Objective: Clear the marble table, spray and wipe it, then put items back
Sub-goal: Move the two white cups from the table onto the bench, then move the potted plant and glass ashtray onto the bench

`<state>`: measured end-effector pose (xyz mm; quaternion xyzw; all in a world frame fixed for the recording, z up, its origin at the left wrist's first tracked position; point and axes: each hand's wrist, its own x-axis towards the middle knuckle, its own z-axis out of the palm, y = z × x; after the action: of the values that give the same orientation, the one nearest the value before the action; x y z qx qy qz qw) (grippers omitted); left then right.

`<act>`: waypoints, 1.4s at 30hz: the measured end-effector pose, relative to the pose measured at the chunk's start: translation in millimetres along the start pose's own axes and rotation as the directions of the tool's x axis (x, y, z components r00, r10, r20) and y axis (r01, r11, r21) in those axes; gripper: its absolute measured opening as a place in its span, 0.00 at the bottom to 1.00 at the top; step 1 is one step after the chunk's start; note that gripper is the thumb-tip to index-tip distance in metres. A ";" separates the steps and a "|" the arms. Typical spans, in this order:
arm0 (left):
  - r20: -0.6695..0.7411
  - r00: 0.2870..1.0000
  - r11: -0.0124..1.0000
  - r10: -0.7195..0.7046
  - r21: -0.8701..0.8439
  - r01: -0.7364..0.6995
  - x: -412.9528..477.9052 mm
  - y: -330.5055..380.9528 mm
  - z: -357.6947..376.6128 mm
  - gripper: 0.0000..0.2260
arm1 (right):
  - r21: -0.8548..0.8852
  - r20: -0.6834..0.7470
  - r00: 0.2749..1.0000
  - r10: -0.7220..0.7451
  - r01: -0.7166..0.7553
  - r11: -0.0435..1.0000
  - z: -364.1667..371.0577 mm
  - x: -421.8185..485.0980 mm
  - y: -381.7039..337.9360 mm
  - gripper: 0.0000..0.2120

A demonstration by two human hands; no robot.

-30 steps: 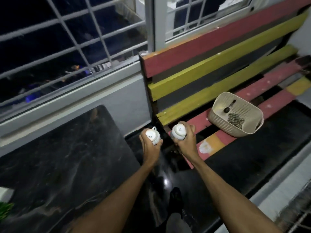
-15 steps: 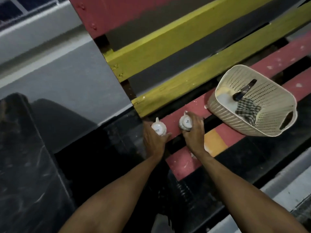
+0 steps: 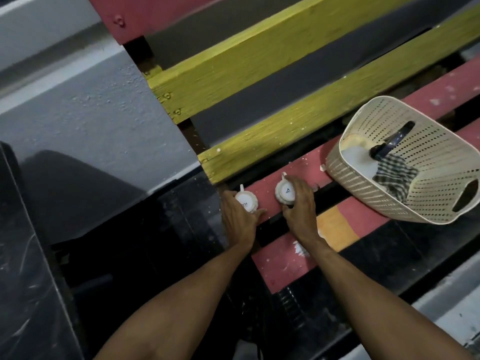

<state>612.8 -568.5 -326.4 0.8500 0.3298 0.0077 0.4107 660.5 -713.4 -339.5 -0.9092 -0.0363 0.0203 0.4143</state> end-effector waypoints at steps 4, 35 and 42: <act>0.056 0.998 1.000 -0.019 0.007 0.018 1.5 0.3 1.3 0.43 | 0.021 0.062 0.995 0.076 -0.077 0.997 -3.7 -0.5 1.5 0.43; -0.294 0.949 0.937 -0.109 -0.350 -0.001 -202.2 -250.8 -659.1 0.11 | 0.249 0.255 0.921 -0.293 0.231 0.941 152.3 -402.5 -564.6 0.18; -0.380 0.884 0.922 -0.272 -0.366 0.127 -217.4 -343.3 -728.2 0.09 | 0.123 0.502 0.830 -0.244 0.211 0.970 214.0 -460.8 -602.3 0.19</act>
<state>45.6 -34.2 -29.2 0.7077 0.4918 0.2043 0.4643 157.3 -196.6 -22.0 -0.8466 -0.2525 0.2136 0.4170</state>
